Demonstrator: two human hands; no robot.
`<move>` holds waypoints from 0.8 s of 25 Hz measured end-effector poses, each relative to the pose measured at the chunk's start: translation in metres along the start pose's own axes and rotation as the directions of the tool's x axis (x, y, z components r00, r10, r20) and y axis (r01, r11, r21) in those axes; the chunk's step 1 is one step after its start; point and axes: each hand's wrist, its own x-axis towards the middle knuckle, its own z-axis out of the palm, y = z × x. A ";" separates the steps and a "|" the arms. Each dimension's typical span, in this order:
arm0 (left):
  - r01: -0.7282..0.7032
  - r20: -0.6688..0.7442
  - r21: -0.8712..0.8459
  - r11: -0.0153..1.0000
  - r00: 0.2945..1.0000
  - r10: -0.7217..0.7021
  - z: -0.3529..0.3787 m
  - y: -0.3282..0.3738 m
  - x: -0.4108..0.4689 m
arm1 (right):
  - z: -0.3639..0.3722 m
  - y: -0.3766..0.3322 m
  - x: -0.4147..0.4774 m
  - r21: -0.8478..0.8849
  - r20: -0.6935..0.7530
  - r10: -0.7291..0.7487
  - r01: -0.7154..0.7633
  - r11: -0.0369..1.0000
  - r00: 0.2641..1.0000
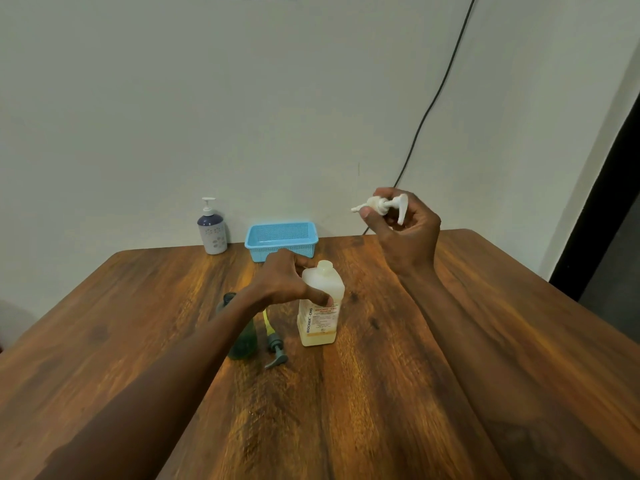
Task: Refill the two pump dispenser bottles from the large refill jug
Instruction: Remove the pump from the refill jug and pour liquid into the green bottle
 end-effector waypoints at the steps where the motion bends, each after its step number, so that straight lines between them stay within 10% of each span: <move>1: 0.001 -0.009 -0.006 1.000 1.000 -0.001 0.000 0.001 0.000 | -0.003 0.009 -0.007 -0.070 0.028 0.032 -0.030 0.997 0.999; 8: -0.004 -0.042 -0.035 0.999 0.999 0.002 0.001 0.004 0.001 | -0.025 0.059 -0.071 -0.468 0.111 0.371 -0.280 0.838 0.922; 20: -0.011 0.021 -0.049 0.999 1.000 0.013 0.015 -0.007 0.006 | -0.038 0.096 -0.105 -0.793 0.105 0.520 -0.244 0.558 0.848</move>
